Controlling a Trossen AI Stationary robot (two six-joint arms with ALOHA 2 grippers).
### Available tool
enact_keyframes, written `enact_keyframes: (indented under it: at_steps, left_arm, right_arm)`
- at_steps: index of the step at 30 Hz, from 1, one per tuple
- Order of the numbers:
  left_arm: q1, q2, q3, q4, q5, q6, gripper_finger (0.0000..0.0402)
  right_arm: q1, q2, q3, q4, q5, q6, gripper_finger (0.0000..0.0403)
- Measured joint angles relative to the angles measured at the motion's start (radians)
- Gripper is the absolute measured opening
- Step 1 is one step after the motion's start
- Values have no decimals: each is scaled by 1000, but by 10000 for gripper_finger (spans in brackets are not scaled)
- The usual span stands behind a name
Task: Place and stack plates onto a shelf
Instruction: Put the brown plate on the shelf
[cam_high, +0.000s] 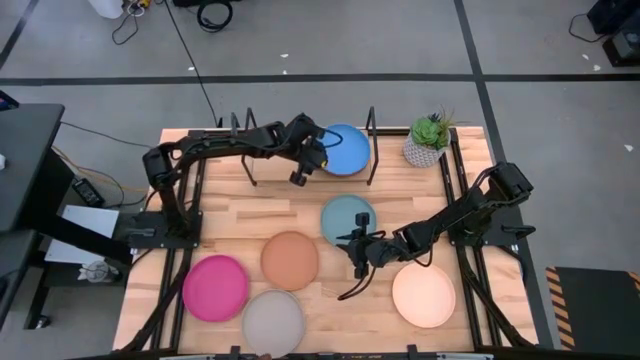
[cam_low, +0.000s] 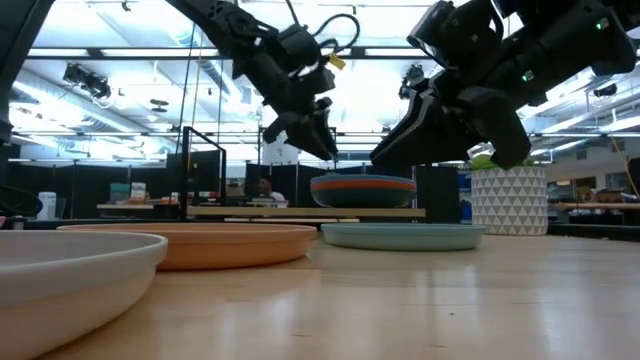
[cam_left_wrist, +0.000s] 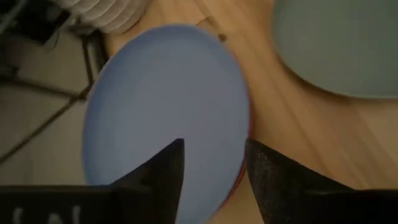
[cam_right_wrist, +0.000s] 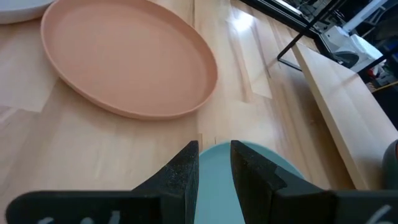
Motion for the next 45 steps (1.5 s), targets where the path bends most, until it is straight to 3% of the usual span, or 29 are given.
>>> enact_keyframes:
  at_steps: [6, 14, 18, 22, 28, 32, 35, 40, 45]
  left_arm:
    - [-57, -83, 0, -207, 2, -168, 177]
    - [-169, -109, 0, -655, 141, -534, 157]
    - [-267, -110, -29, -729, 155, -675, 155]
    - [-385, -116, -48, -725, 122, -768, 155]
    - [-550, -116, -49, -703, -115, -841, 155]
    - [-628, -119, -49, -561, -200, -829, 155]
    - [-647, -119, -49, -443, -255, -805, 155]
    - [-645, -119, -48, -399, -267, -845, 155]
    - [-659, -119, -48, -401, -248, -1000, 155]
  right_arm:
    - [0, 0, -2, 6, 0, -3, 98]
    - [-14, 0, -3, 21, -40, -111, 98]
    - [-27, 0, -3, 29, -42, -137, 98]
    - [-40, 0, -3, 38, -50, -129, 98]
    - [-38, 0, 17, -17, -61, -118, 99]
    - [-37, 0, 70, -180, -118, -55, 99]
    - [-33, 0, 77, -174, -132, -42, 99]
    - [-31, 0, 46, -49, -109, -63, 99]
    - [-31, 0, -7, 56, -31, -75, 99]
